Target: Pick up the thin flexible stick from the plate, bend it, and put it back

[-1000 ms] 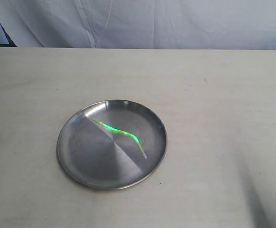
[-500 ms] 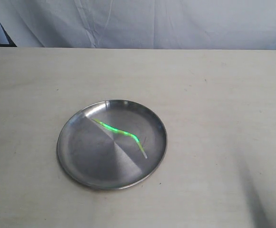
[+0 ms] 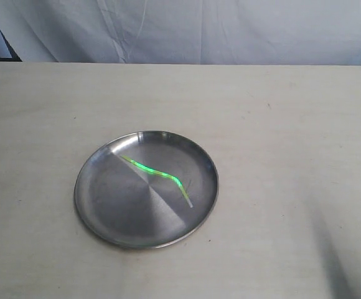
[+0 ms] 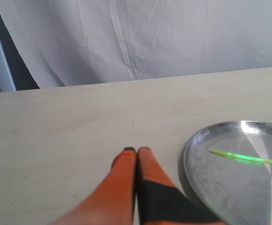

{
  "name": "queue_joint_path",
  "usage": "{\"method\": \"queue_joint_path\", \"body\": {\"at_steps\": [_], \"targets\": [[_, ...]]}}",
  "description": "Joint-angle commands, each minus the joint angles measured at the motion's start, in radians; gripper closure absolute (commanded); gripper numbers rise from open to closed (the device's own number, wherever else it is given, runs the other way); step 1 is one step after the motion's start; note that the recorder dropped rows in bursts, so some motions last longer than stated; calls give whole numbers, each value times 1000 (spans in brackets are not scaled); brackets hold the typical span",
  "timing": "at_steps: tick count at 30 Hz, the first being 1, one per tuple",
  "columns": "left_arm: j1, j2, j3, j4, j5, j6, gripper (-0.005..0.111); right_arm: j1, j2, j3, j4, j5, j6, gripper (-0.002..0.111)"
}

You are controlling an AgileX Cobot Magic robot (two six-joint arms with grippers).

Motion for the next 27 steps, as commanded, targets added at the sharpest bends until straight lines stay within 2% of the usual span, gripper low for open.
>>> {"method": "queue_joint_path", "body": {"at_steps": [1,27], "targets": [[3,-7,4,-10,2,49,106,-3,-5,5,-2,-13,-5,108],[-1,-7,4,-50,-8,50,106,-3,-5,5,43,-13,-5,108]]}}
